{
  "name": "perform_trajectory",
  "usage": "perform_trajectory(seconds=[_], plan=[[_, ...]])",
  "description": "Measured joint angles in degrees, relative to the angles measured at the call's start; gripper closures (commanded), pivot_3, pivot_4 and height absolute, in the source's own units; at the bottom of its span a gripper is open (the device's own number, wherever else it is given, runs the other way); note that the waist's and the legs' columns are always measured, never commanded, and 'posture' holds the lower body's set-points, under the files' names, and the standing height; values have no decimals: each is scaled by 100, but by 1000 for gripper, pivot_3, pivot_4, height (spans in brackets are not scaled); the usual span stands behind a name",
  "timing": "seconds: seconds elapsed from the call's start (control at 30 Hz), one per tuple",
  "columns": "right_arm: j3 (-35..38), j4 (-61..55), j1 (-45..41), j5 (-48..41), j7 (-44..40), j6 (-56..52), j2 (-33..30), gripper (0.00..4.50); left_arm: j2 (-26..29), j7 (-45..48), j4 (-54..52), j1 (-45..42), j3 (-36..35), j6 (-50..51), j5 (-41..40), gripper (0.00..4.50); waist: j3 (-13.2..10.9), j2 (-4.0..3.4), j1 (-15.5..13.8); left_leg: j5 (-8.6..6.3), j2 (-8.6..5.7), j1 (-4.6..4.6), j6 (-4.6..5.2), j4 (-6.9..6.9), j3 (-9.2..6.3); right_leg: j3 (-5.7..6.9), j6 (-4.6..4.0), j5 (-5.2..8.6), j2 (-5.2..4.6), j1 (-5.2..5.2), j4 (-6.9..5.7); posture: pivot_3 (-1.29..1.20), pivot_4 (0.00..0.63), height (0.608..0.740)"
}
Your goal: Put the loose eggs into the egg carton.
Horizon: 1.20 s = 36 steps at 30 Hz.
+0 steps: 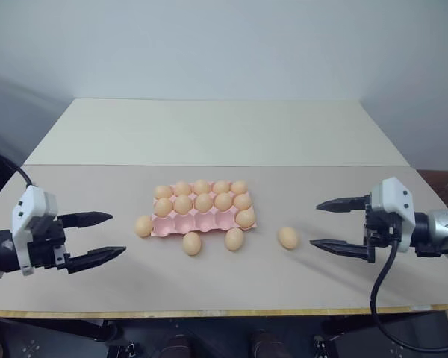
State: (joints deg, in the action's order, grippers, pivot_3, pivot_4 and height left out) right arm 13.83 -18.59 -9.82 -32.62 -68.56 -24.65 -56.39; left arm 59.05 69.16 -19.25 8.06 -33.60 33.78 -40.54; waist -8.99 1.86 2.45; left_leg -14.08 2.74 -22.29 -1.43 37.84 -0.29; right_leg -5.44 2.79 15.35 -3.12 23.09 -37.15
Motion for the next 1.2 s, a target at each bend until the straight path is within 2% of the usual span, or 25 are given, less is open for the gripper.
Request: perform_trajectory(seconds=[0.57, 0.83, 1.03, 1.2], plan=[[-117, 27, -5, 53, -12, 116, 16, 48, 14, 0, 16, -193, -8, 135, -149, 0, 0, 0, -1, 0, 0, 1, 0, 0, 0, 0, 0, 0, 0, 0, 0, 0, 150, 740], [-212, 123, -15, 269, -9, 293, 18, 48, 63, 209, 144, -537, 329, 136, -166, 0, 0, 0, 0, 0, 0, 1, 0, 0, 0, 0, 0, 0, 1, 0, -1, 0, 150, 740], [-819, 466, -162, 900, -2, 783, 170, 48, 59, 359, 148, -1035, 804, 124, -232, 0, 0, 0, 5, 0, -1, 2, 0, 0, 0, 0, 0, 0, 1, -1, 0, 0, 150, 740], [-1502, 1085, -633, 1601, 119, 1324, 559, 48, 16, 441, 116, -1294, 1214, 118, -233, 0, 0, 0, 28, 0, -1, 1, 0, 1, 1, -3, 0, -1, 2, 1, -2, 0, 150, 740]])
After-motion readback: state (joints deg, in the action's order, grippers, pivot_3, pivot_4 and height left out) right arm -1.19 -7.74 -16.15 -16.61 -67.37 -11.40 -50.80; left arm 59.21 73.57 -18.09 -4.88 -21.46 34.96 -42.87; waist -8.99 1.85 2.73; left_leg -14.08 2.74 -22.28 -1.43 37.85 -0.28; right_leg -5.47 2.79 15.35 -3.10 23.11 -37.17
